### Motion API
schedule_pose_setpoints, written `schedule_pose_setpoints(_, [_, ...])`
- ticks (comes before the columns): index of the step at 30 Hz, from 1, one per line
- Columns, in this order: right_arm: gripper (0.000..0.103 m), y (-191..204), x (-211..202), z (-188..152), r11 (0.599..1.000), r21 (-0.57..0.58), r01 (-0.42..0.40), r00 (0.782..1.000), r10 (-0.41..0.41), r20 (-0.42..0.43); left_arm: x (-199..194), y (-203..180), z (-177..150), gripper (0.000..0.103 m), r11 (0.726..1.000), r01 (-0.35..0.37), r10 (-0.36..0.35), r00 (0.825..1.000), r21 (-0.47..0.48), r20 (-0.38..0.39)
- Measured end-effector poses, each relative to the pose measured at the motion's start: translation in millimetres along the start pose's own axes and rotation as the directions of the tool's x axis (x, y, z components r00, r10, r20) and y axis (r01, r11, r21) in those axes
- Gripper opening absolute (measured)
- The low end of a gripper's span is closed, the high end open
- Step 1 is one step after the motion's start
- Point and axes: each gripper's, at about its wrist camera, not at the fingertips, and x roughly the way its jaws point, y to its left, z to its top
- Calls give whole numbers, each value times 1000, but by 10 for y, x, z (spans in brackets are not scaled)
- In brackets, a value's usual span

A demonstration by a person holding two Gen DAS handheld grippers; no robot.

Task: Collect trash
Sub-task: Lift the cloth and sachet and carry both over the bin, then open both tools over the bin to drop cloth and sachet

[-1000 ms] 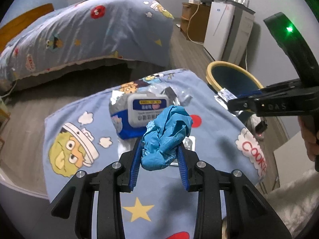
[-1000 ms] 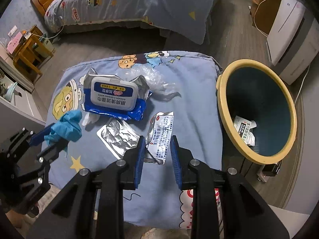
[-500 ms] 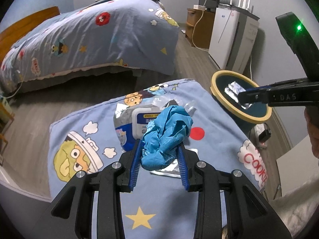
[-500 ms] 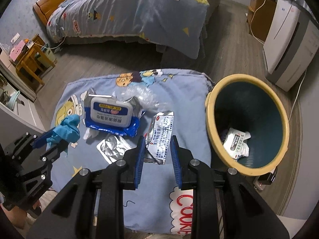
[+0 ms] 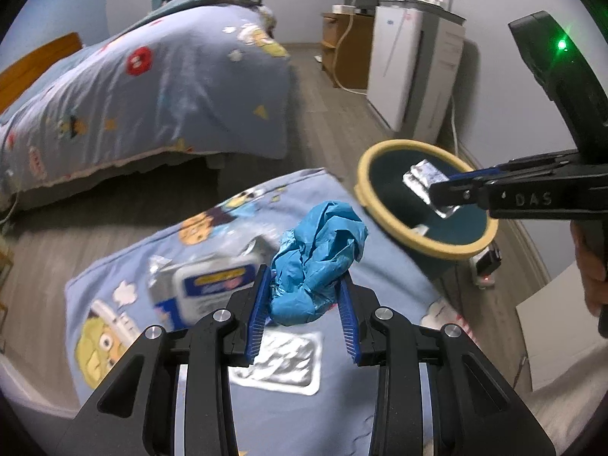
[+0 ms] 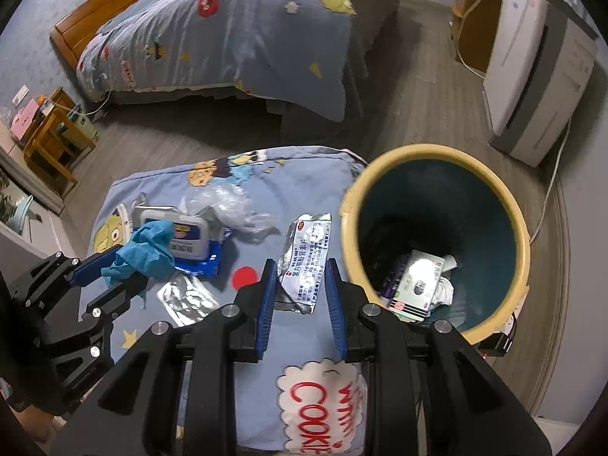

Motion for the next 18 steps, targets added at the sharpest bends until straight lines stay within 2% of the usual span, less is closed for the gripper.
schedule_pose_setpoints(8, [25, -603, -15, 39, 992, 120, 31, 999, -33, 11, 312, -460, 214, 36, 996, 71, -70, 997, 57, -27])
schedule_pose_setpoints(18, [25, -1248, 68, 7, 960, 267, 87, 996, -89, -5, 632, -854, 442, 36, 985, 102, -95, 994, 141, -53])
